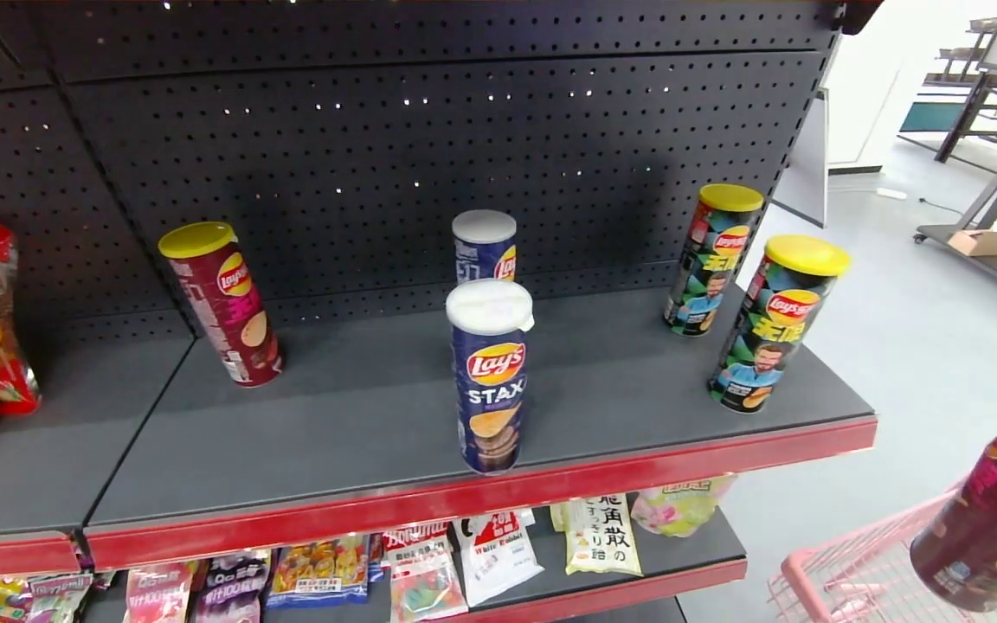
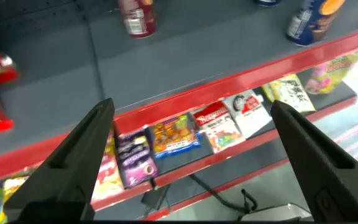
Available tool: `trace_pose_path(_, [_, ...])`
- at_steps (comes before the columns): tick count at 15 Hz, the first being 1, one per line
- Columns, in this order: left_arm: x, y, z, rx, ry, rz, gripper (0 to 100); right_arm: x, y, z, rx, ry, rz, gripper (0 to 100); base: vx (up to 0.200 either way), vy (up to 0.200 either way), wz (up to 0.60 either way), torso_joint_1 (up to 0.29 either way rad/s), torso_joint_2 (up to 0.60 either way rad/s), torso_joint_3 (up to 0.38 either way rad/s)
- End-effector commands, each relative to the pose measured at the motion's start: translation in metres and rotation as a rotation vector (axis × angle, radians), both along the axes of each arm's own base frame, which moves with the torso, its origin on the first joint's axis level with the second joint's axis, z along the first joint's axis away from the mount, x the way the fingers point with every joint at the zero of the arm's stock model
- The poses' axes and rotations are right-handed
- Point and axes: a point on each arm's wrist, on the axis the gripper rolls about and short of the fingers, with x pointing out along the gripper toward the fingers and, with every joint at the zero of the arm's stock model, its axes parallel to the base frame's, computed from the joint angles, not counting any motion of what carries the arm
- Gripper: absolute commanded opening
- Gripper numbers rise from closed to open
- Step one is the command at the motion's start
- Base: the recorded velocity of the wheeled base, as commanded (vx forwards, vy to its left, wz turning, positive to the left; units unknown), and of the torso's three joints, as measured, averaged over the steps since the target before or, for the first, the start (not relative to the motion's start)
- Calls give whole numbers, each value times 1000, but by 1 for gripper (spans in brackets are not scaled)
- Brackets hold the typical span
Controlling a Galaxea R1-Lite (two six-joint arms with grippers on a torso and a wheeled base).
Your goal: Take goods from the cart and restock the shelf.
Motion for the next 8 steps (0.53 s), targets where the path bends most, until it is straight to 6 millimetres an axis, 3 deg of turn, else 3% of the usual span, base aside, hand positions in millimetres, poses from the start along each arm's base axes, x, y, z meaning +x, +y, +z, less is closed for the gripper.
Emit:
trace_pose_path(1, [0,0,1,-4,-2,-21,100,-15,-3,-6,7,-39,-9,0,0,0,0,0,0,0])
trace_pose_path(5, [1,0,-1,19,1,-36,100,-37,-6,-12,30,-110,-18,0,0,0,0,0,0,0])
trace_pose_path(8, [1,-1,-3,24,8,-37,100,-41,-6,-17,35,-114,-4,0,0,0,0,0,0,0])
